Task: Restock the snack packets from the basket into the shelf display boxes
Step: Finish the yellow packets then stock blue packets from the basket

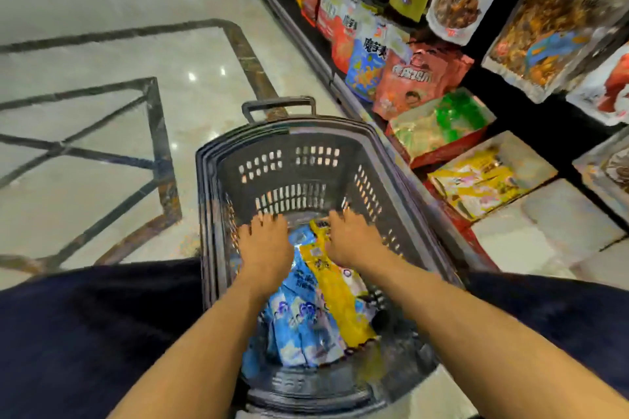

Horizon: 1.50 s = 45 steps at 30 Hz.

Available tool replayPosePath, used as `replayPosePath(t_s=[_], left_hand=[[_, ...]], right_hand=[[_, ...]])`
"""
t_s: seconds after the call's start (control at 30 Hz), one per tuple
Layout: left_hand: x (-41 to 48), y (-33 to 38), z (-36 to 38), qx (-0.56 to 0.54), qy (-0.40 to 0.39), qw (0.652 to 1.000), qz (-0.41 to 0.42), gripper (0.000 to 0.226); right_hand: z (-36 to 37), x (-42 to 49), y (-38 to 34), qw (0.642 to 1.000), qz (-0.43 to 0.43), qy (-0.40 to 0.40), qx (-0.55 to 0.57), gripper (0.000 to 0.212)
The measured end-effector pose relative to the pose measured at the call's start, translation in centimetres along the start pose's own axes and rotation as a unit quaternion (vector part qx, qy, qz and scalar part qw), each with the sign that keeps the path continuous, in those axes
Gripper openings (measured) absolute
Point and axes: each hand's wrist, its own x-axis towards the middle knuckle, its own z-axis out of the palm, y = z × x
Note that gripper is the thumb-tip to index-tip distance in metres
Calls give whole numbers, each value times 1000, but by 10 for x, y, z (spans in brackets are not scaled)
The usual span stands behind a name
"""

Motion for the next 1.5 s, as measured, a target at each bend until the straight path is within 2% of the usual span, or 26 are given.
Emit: replayPosePath(t_s=[0.13,0.23,0.33,0.43,0.5,0.57,0.67,0.73,0.8,0.83,0.87,0.93,1.0,1.03,1.1,1.17,1.27,1.37,1.5], left_hand=[[-12,4,55,-25,-83,996,-32,57],[-11,23,88,-85,-159,981,-67,64],[-1,48,115,-211,-209,943,-150,89],[22,70,133,-287,-194,910,-226,121],[35,84,142,-292,-184,903,-256,134],[39,91,152,-285,-187,905,-254,128],[42,78,162,-343,-197,883,-253,98],[47,55,156,-376,-158,873,-266,62],[56,34,141,-350,-101,893,-265,35],[60,27,133,-335,-67,903,-261,29],[63,21,124,-331,-41,909,-249,30],[64,18,118,-307,-29,929,-203,54],[56,19,129,-269,-86,946,-162,77],[50,21,141,-268,-117,944,-153,77],[39,22,160,-272,-149,939,-147,55],[36,23,163,-257,-116,944,-171,49],[45,19,154,-280,-100,917,-265,69],[51,12,157,-288,-139,890,-324,90],[59,5,159,-358,-147,852,-352,77]], right_hand=[[64,6,8,990,75,-116,40,78],[96,26,22,981,108,-138,79,65],[116,53,30,973,116,-139,142,56],[120,90,32,959,129,-120,221,48],[124,109,35,947,148,-119,259,40],[130,120,40,943,157,-121,268,38],[143,120,45,940,173,-118,268,38],[151,117,45,935,189,-109,279,38],[157,114,40,934,196,-104,280,40],[160,112,37,935,193,-104,277,42],[162,109,31,937,192,-107,273,48],[166,101,21,941,194,-108,254,61],[172,93,13,947,202,-96,231,68],[176,90,10,949,204,-89,222,69],[178,94,3,954,208,-67,205,70],[174,105,1,954,218,-46,202,76],[169,118,4,946,238,-27,220,79],[175,118,2,940,253,-19,228,63],[177,113,-6,934,256,-8,250,52]])
